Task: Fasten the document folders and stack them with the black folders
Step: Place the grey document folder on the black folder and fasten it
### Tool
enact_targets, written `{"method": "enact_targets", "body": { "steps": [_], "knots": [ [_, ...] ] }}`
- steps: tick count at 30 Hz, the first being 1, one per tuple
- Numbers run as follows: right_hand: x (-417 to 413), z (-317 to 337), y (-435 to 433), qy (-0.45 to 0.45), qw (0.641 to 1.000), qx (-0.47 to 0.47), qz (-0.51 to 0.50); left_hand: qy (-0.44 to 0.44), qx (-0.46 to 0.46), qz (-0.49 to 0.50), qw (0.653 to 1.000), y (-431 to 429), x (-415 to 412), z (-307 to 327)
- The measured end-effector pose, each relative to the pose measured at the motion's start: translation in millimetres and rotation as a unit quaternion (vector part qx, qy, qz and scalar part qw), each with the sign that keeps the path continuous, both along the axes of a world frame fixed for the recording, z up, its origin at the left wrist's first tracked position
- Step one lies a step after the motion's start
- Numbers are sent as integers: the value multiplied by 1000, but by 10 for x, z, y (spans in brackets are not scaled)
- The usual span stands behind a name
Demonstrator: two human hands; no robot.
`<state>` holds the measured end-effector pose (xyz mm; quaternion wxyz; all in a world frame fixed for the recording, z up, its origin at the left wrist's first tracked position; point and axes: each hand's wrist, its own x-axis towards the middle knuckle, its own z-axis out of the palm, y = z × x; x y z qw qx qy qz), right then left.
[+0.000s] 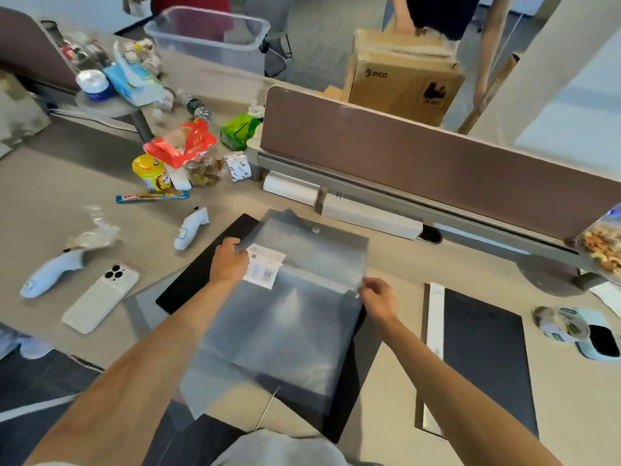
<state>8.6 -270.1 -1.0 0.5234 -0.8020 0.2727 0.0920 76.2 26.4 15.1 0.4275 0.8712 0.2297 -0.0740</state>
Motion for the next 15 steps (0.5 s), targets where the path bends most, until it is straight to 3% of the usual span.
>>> {"method": "enact_targets", "body": {
  "steps": [7, 11, 15],
  "knots": [
    [67, 614, -330, -144, 989, 4, 29, -156, -38, 29, 987, -499, -84, 730],
    [39, 1022, -631, -246, 959, -122, 70, -245, -71, 60, 965, -835, -165, 1117],
    [-90, 1207, -896, -323, 895, -278, 135, -286, -184, 134, 931, -1062, -131, 1201]
  ]
}}
